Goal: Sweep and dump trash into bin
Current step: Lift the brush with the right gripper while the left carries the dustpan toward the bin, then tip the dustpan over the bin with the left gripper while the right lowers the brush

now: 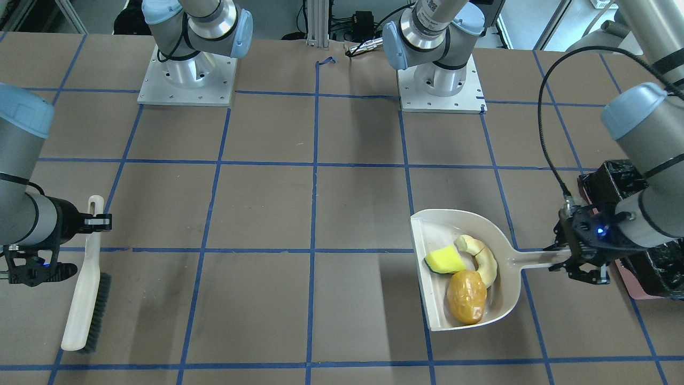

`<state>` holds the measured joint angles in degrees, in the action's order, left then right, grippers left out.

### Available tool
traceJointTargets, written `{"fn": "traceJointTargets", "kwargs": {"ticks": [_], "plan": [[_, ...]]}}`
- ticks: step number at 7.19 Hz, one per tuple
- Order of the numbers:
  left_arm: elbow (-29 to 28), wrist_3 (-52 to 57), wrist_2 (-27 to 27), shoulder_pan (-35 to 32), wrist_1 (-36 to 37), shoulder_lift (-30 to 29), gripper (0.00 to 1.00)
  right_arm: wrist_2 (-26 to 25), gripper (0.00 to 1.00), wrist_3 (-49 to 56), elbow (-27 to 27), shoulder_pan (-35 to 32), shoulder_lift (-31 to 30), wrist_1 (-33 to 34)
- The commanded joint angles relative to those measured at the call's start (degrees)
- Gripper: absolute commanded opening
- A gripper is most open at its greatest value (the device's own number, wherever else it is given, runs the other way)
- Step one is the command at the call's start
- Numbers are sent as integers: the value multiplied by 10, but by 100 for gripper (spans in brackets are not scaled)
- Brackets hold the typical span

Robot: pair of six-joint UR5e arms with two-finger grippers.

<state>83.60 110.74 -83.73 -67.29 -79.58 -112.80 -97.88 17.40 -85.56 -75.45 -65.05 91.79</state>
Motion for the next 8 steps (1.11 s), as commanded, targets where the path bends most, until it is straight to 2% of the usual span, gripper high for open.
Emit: {"fn": "traceJointTargets", "kwargs": {"ticks": [1,3,4,6,8], "plan": [[-11,141,0,100,-64,29,0,-12,0,26,-38,16,4,69],[-67,285,-2,193,-123,26,0,-18,0,19,-42,30,24,75],[-112,347,-28,226,-149,8,0,-21,0,17,-42,35,25,70],[-156,394,-62,261,-159,-21,0,-21,0,-10,-52,36,20,63],[-212,463,-69,276,-142,-64,0,-23,0,-4,-62,36,19,67]]}}
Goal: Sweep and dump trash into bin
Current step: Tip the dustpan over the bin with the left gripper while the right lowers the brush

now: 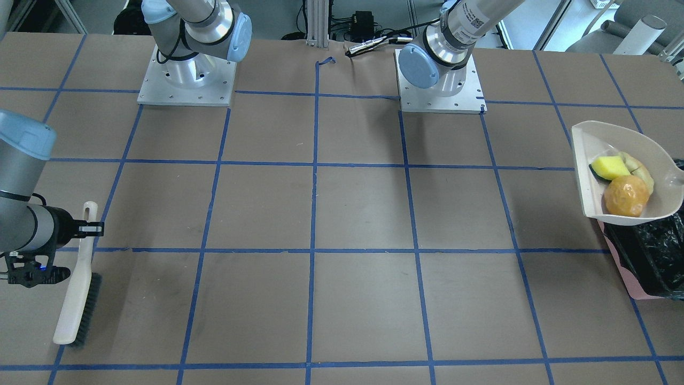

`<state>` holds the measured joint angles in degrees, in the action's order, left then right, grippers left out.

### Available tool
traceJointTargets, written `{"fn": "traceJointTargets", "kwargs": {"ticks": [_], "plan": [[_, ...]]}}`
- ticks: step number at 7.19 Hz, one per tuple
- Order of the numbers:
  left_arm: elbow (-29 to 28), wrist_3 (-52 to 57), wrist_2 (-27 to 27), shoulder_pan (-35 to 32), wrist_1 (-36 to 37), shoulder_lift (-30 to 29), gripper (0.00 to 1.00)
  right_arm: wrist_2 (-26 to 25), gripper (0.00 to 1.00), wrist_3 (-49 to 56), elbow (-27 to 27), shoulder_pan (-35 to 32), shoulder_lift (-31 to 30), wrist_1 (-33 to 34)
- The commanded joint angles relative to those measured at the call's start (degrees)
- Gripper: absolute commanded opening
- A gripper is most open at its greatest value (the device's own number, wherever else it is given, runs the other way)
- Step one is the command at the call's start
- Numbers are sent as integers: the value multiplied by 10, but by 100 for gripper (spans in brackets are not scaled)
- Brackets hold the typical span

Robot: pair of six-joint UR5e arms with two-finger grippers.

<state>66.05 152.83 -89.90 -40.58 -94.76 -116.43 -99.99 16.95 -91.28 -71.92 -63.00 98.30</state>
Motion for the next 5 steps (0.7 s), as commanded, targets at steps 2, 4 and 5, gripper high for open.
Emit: {"fn": "traceJointTargets", "kwargs": {"ticks": [2,4,5], "plan": [[-97,133,-41,10,38,-76,0,-26,0,-2,-13,0,-6,4],[-121,144,-50,10,71,-96,0,-26,0,-2,-26,0,-11,22],[-126,156,-76,10,91,-101,0,-27,0,-2,-26,0,-12,24]]}}
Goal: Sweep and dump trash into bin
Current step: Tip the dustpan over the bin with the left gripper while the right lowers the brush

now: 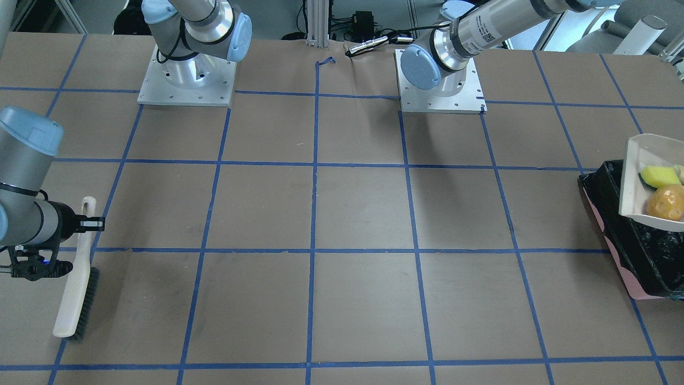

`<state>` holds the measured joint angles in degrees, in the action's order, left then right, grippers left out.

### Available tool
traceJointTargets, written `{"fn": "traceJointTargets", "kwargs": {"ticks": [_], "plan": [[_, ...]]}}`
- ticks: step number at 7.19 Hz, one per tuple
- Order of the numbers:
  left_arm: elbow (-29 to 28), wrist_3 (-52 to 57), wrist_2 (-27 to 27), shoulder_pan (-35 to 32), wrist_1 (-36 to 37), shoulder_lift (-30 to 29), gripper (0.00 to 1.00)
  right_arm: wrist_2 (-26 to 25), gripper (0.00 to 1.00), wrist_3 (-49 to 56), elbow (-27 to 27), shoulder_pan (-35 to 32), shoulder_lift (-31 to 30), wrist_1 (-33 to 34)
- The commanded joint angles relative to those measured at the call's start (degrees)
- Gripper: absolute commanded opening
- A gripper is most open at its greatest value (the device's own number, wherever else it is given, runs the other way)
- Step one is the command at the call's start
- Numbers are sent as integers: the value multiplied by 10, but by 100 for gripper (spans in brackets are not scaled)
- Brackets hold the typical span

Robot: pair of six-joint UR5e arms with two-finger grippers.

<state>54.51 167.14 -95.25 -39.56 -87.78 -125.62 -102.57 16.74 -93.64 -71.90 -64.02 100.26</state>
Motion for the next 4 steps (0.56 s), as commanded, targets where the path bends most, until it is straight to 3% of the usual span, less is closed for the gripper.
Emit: {"fn": "traceJointTargets", "kwargs": {"ticks": [1,2,3,4], "plan": [[-10,44,-23,0,45,-14,0,0,0,1,-3,0,-1,5],[-11,78,-22,1,86,-21,0,0,0,1,-3,0,0,5],[-11,87,-21,1,99,-23,0,-1,9,1,-3,0,0,5],[-12,87,-20,0,109,-23,0,-1,25,2,-3,0,2,8]]}}
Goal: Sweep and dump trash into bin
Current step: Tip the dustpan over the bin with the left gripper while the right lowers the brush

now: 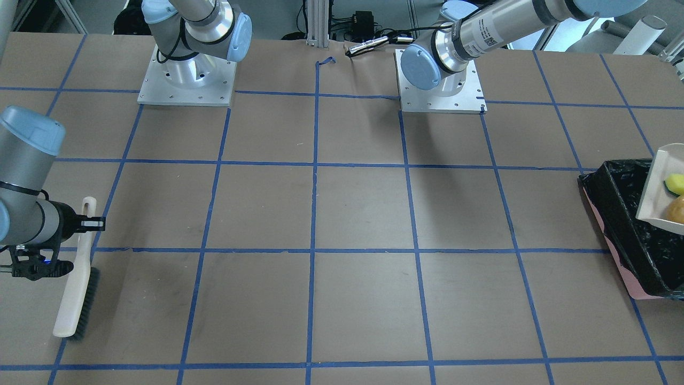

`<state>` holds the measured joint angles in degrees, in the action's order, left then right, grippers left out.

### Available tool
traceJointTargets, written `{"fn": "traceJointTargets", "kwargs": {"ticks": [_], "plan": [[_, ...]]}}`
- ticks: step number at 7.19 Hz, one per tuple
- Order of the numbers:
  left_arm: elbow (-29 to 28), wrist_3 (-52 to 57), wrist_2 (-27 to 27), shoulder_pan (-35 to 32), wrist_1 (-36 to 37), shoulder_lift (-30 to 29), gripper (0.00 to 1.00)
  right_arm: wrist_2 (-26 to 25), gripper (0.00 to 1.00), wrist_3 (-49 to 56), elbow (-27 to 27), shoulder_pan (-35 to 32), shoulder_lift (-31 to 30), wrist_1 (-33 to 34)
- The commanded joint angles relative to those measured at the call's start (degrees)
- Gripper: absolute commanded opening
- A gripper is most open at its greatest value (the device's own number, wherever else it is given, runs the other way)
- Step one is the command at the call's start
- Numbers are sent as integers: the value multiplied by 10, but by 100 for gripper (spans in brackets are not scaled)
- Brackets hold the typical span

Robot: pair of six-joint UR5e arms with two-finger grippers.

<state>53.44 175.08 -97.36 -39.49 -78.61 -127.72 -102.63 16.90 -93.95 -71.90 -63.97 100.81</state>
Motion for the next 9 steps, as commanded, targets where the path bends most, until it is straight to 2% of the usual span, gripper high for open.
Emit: {"fn": "traceJointTargets", "kwargs": {"ticks": [1,2,6,8,9], "plan": [[0,16,2,0,27,-1,0,0,41,1,0,0,2,4],[1,72,15,-1,67,-1,0,0,51,1,0,0,3,4],[17,106,42,-1,94,14,0,0,52,0,2,0,3,4],[36,114,46,-1,156,17,0,-8,56,1,18,0,-6,18],[58,114,46,-1,180,25,0,-5,71,2,37,-3,-24,11]]}}
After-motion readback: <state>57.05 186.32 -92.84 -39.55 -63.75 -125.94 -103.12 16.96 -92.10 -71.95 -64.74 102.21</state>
